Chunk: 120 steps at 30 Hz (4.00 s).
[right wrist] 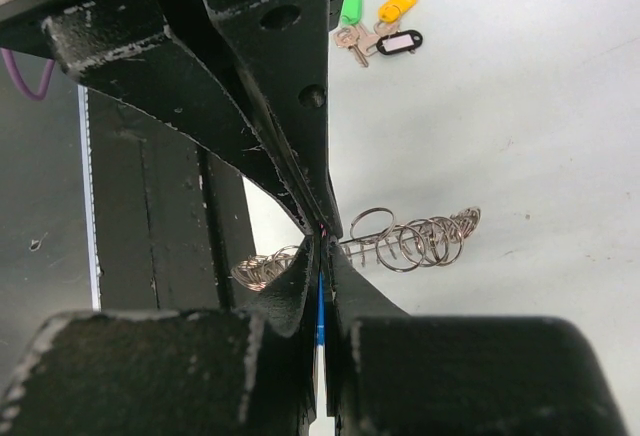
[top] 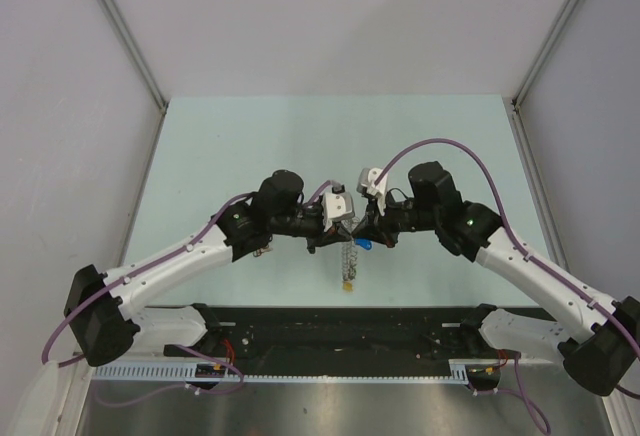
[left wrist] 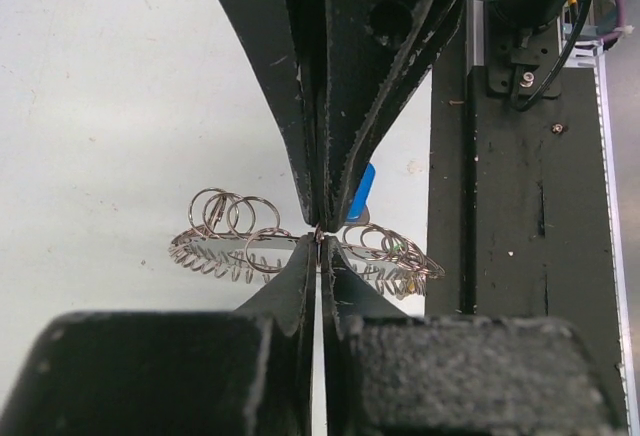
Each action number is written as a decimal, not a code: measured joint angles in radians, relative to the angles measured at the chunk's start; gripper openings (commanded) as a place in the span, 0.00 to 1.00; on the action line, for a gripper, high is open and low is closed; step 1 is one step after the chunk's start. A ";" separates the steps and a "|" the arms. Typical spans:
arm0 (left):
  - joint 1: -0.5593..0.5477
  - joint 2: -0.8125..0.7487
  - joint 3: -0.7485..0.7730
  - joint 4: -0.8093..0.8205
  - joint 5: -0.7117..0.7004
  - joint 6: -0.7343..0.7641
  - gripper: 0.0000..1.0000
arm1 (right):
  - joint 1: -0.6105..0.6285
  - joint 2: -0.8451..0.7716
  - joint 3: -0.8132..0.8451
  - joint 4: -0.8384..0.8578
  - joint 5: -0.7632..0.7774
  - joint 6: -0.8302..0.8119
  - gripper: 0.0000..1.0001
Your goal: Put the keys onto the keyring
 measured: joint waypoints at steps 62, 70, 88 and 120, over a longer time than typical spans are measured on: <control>-0.020 -0.201 -0.250 0.340 -0.156 -0.161 0.45 | -0.140 -0.022 -0.108 0.114 0.037 0.293 0.00; -0.019 -0.099 -0.207 0.229 -0.134 -0.144 0.47 | -0.139 -0.008 -0.099 0.055 0.075 0.230 0.00; -0.019 0.053 -0.160 0.366 -0.154 -0.257 0.41 | -0.097 0.003 -0.099 0.025 0.111 0.198 0.00; -0.016 0.158 -0.171 0.473 -0.101 -0.253 0.03 | -0.084 0.007 -0.099 0.004 0.138 0.190 0.00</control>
